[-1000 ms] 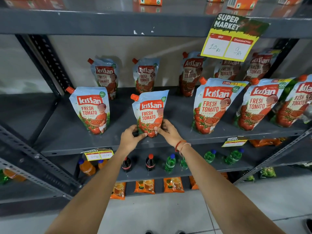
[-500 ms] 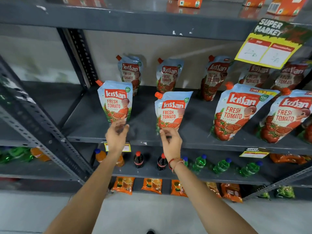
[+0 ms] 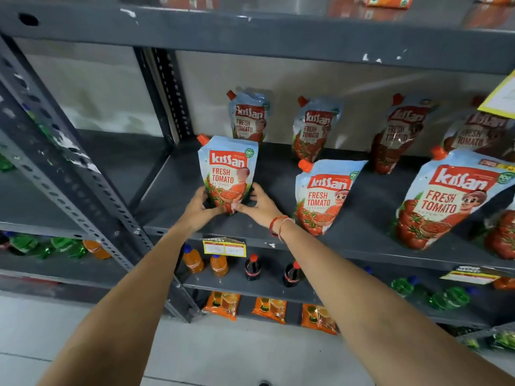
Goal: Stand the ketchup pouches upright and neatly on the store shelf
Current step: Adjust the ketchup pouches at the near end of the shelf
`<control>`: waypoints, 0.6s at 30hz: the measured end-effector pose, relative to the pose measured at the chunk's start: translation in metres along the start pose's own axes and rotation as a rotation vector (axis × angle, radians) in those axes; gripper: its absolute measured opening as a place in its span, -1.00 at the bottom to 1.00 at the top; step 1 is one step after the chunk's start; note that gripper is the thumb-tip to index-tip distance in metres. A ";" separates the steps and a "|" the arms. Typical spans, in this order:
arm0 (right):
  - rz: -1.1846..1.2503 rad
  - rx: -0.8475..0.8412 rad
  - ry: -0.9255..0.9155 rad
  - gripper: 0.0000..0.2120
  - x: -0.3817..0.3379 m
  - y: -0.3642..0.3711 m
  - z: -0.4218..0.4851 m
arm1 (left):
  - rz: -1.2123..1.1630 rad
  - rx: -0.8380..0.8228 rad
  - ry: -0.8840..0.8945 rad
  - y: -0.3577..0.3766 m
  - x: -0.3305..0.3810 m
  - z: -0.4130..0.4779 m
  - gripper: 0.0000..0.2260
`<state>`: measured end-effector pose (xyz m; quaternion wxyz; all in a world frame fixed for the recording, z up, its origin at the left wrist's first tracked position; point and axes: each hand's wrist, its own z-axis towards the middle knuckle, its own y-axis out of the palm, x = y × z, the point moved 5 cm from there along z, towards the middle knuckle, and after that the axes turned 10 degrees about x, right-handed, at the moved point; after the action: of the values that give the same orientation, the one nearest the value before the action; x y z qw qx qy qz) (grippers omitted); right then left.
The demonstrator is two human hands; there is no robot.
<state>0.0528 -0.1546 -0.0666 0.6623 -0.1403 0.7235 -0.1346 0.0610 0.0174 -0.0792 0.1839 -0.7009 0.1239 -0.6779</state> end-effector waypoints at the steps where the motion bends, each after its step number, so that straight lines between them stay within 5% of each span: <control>1: 0.016 -0.022 -0.007 -0.33 -0.001 0.002 0.002 | -0.005 0.001 0.000 0.000 0.001 0.002 -0.37; 4: 0.048 0.005 -0.021 -0.49 0.003 -0.002 0.001 | -0.012 -0.014 0.006 0.003 0.001 -0.003 -0.43; 18: 0.073 0.153 -0.138 -0.62 0.020 -0.003 -0.044 | -0.065 0.005 -0.001 0.006 -0.006 -0.045 -0.49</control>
<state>0.0077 -0.1647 -0.0799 0.7239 -0.0716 0.6684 -0.1553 0.0168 0.0108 -0.0863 0.1637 -0.7045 0.0992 -0.6834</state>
